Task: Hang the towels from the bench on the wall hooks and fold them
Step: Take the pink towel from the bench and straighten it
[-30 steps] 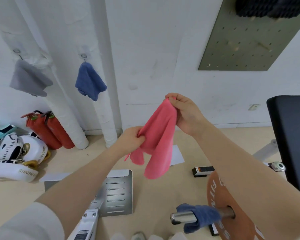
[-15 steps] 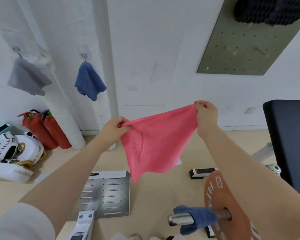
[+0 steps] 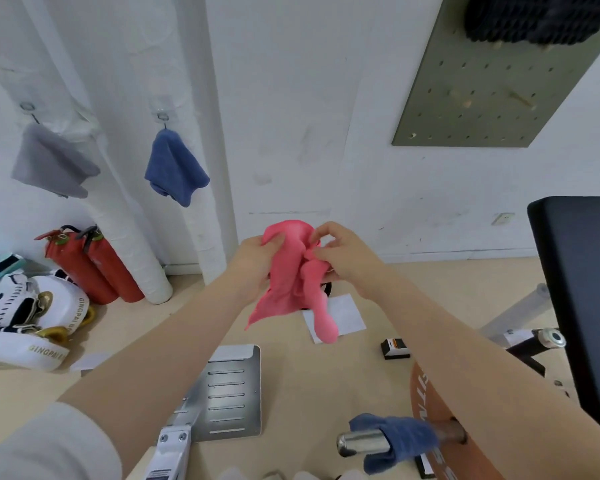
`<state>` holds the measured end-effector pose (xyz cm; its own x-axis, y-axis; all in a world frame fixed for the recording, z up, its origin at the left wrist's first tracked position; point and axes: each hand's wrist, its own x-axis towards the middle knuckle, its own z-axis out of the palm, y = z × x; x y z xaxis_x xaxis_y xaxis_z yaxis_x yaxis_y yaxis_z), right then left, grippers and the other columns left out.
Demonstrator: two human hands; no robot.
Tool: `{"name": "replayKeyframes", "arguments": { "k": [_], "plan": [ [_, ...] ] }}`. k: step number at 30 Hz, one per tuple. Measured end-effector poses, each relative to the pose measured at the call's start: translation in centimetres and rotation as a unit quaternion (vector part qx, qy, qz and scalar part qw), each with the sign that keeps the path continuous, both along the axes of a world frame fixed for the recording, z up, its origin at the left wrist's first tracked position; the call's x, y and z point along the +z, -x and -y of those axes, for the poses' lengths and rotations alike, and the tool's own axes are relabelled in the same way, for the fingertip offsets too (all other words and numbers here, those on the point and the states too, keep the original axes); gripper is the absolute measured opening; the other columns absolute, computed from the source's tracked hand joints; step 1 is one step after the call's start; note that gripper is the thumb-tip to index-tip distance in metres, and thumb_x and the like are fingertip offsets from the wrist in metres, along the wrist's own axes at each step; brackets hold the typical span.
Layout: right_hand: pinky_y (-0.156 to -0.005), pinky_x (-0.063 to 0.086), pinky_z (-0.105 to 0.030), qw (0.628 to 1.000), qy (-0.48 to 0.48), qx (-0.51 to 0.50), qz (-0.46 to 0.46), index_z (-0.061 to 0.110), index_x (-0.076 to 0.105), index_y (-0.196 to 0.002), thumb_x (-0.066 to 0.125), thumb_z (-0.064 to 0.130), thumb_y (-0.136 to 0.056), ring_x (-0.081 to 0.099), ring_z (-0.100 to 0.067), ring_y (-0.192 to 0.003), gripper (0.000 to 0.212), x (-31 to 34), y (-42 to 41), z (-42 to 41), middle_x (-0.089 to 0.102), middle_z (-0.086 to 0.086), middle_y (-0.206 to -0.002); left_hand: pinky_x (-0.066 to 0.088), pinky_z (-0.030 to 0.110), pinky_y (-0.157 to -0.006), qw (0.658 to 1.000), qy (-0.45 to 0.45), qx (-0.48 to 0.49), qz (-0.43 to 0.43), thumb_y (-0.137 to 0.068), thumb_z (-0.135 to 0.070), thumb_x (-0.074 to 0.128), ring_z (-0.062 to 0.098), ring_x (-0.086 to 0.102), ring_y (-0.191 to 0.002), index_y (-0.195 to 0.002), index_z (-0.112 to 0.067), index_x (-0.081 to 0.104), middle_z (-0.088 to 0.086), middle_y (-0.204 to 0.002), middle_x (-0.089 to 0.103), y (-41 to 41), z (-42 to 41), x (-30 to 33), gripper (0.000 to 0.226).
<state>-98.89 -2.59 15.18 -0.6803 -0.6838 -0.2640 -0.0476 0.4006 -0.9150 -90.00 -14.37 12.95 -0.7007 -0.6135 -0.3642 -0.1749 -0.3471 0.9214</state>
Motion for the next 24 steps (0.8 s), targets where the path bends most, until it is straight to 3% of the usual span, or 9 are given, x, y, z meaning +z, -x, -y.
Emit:
{"name": "replayKeyframes", "arguments": {
  "k": [2,4,7,10,12,14,16,21,24],
  "plan": [
    [-0.065,0.057,-0.035,0.997,0.061,0.025,0.046,0.019,0.059,-0.08,0.048,-0.002,-0.088,0.056,-0.016,-0.067,0.025,1.0,-0.7,0.4,0.051,-0.006,-0.076,0.045,0.017,-0.044,0.999,0.034,-0.033,-0.022,-0.094,-0.013,0.051,0.005,0.061,-0.049,-0.098,-0.001,0.062,0.003,-0.066,0.063,0.0,-0.7,0.6,0.017],
    [-0.064,0.055,-0.031,0.995,0.084,0.02,0.042,0.016,0.06,-0.079,0.045,-0.005,-0.086,0.056,-0.016,-0.068,0.027,1.4,-0.7,0.5,0.054,-0.009,-0.078,0.051,0.018,-0.05,0.995,0.068,-0.056,-0.044,-0.09,-0.009,0.057,0.008,0.064,-0.057,-0.089,-0.007,0.066,0.001,-0.067,0.067,0.0,-1.0,1.1,0.009],
    [-0.06,0.047,-0.025,0.992,0.046,-0.004,-0.115,0.02,0.057,-0.092,0.048,-0.001,-0.084,0.05,-0.015,-0.066,0.024,1.3,-0.4,0.3,0.05,-0.004,-0.069,0.055,0.027,-0.072,0.989,0.117,-0.07,-0.048,-0.085,-0.001,0.059,0.017,0.066,-0.077,-0.095,-0.011,0.066,0.008,-0.085,0.069,0.1,-1.1,1.7,0.015],
    [-0.06,0.038,-0.007,0.969,0.076,0.033,-0.233,0.023,0.058,-0.117,0.055,0.007,-0.087,0.047,-0.001,-0.058,0.034,1.4,-0.2,0.2,0.051,0.004,-0.067,0.053,0.036,-0.083,0.982,0.142,-0.104,-0.062,-0.085,0.0,0.057,0.023,0.066,-0.086,-0.101,-0.01,0.067,0.013,-0.094,0.07,-0.1,-1.1,2.4,0.022],
    [-0.065,0.039,-0.005,0.969,0.1,0.042,-0.222,0.02,0.065,-0.109,0.058,0.012,-0.089,0.051,0.007,-0.063,0.023,1.6,0.2,0.3,0.062,0.008,-0.077,0.052,0.032,-0.085,0.978,0.1,-0.15,-0.101,-0.082,0.001,0.051,0.021,0.064,-0.089,-0.108,-0.008,0.066,0.015,-0.099,0.068,-0.3,-0.8,2.7,0.031],
    [-0.063,0.04,-0.012,0.975,0.114,0.022,-0.188,0.026,0.067,-0.09,0.059,0.014,-0.088,0.048,0.002,-0.061,0.014,1.8,0.7,0.3,0.057,0.007,-0.07,0.052,0.027,-0.081,0.97,0.035,-0.197,-0.14,-0.075,-0.004,0.045,0.02,0.061,-0.09,-0.115,-0.001,0.061,0.015,-0.101,0.064,-0.5,-0.2,2.4,0.043],
    [-0.06,0.039,-0.015,0.976,0.113,0.011,-0.185,0.032,0.061,-0.078,0.06,0.015,-0.087,0.044,-0.001,-0.059,0.019,2.0,1.0,0.3,0.051,0.005,-0.065,0.053,0.024,-0.079,0.96,-0.005,-0.221,-0.171,-0.078,-0.003,0.042,0.018,0.063,-0.09,-0.116,0.002,0.058,0.012,-0.102,0.066,-0.7,0.1,2.0,0.042],
    [-0.056,0.041,-0.017,0.98,0.183,0.033,-0.074,0.024,0.058,-0.082,0.054,0.01,-0.092,0.049,-0.011,-0.064,0.018,2.4,0.7,0.1,0.055,-0.003,-0.073,0.054,0.023,-0.074,0.97,-0.035,-0.157,-0.182,-0.096,-0.006,0.038,0.014,0.067,-0.085,-0.104,-0.007,0.064,0.003,-0.093,0.073,-1.0,0.0,1.3,0.027],
    [-0.059,0.041,-0.025,0.976,0.209,0.052,-0.009,0.019,0.056,-0.086,0.05,0.006,-0.093,0.05,-0.021,-0.071,0.017,2.2,0.9,-0.3,0.056,-0.012,-0.08,0.051,0.032,-0.084,0.979,-0.018,-0.132,-0.152,-0.096,-0.016,0.042,0.02,0.063,-0.088,-0.095,-0.008,0.066,0.007,-0.094,0.07,-0.8,-0.1,1.5,0.026]
  ]
}}
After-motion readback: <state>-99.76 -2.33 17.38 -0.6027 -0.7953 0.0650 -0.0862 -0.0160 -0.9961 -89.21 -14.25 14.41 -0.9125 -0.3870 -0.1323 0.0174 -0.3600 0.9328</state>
